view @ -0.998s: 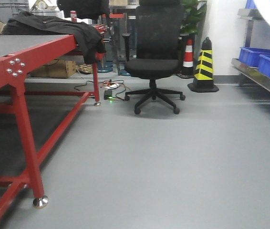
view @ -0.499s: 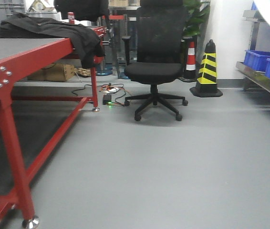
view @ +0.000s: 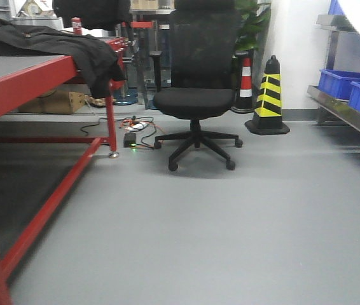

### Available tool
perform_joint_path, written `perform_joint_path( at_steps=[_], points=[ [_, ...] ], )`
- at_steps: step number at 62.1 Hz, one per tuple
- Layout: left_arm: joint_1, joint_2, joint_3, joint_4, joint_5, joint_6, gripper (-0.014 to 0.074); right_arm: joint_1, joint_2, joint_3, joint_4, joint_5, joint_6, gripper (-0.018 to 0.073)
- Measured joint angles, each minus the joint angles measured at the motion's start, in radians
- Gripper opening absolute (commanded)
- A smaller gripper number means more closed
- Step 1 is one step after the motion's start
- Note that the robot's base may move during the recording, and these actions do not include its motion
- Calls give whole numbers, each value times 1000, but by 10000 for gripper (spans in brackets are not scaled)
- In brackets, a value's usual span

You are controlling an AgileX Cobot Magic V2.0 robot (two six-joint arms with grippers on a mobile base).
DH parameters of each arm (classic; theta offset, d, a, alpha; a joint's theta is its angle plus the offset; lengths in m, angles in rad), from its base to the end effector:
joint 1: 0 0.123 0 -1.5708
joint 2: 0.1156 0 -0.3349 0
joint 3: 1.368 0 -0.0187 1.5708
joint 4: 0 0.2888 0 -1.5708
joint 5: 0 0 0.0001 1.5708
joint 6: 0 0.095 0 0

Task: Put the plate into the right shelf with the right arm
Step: 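Drive the base past the black chair toward the metal shelf of blue bins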

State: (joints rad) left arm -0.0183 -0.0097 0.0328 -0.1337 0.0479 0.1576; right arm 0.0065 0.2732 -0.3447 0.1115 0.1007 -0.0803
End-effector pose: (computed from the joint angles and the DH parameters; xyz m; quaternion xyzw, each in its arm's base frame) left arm 0.0490 -0.0015 0.1970 0.0171 0.7010 -0.0002 0.7130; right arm 0.0671 0.0015 0.3195 0.0042 0.6861 0.0173 0.7273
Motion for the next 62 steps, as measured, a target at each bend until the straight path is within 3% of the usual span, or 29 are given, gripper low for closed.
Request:
perform_joint_path(
  at_steps=[62],
  points=[
    [0, 0, 0, 0, 0, 0, -128, 0, 0, 0, 0, 0, 0, 55]
  ],
)
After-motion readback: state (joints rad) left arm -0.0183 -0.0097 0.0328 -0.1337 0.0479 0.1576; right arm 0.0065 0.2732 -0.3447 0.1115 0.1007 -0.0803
